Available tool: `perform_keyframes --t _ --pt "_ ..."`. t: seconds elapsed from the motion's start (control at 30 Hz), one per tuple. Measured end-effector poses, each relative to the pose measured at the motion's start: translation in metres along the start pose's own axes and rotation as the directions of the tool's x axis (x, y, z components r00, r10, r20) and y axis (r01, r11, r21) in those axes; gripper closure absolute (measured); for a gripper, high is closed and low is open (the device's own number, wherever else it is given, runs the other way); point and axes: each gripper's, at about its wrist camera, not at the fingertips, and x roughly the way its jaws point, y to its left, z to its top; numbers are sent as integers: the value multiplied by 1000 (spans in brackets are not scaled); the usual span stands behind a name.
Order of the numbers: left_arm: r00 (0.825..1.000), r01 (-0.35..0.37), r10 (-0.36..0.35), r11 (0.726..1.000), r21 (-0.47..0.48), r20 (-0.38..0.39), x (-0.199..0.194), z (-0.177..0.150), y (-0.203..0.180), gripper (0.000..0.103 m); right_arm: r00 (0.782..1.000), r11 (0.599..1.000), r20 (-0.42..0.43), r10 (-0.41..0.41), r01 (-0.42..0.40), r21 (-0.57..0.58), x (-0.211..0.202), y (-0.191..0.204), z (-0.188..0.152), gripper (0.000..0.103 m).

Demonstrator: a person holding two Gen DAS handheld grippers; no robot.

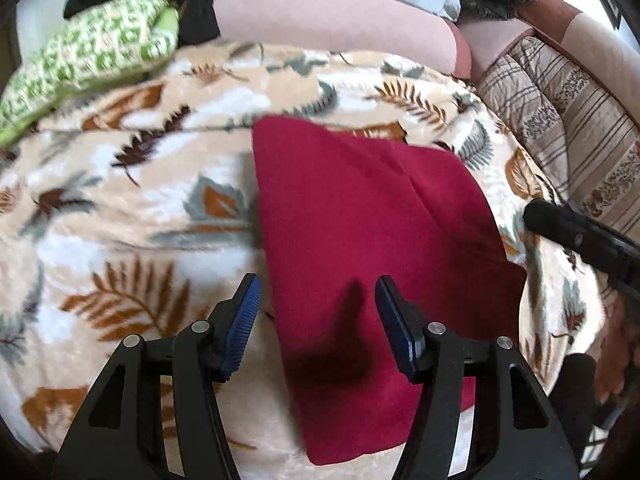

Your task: Fold small clothes

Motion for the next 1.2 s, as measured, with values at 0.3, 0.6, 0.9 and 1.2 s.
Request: perform_keyframes --t 0.3,0.6,0.9,1.2 --pt "988 -124 123 992 8 90 -21 -8 0 43 979 983 -130 -156 141 -116 65 15 -34 62" --pt "982 -154 157 987 -36 103 -30 -14 -1 44 977 972 31 -210 212 -99 -1 43 -23 53" --pt "967 -207 209 978 -29 143 -41 -25 -1 43 971 970 56 -231 234 -65 -8 49 -34 40" --pt "967 -204 208 978 -41 146 -44 -29 4 43 959 957 54 -279 283 -70 -3 54 -38 37"
